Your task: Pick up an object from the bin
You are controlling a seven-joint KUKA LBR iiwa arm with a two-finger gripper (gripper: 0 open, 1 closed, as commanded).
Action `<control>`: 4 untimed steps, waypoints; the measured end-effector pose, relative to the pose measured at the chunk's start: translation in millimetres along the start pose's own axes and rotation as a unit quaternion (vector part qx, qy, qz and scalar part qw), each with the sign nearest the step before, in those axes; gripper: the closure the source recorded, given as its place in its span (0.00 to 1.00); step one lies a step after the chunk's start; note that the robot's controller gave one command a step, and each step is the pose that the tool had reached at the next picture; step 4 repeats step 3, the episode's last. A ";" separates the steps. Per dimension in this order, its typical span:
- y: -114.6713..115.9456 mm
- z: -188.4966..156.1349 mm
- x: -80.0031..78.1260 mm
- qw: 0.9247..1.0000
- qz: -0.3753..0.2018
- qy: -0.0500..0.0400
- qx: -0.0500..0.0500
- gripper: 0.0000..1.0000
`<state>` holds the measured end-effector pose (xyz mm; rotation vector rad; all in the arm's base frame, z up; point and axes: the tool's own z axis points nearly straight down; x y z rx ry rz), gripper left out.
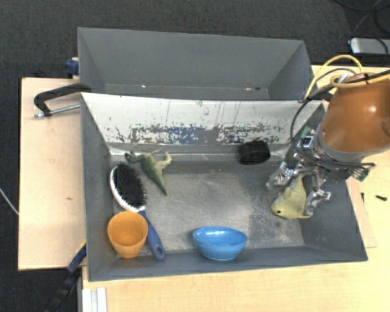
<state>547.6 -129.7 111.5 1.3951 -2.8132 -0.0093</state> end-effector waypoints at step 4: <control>40.7 -149.6 -24.5 0.959 -0.285 -0.001 0.008 1.00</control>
Offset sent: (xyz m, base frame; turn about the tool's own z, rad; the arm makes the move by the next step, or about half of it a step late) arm -0.0058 0.0006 -0.0415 -0.2998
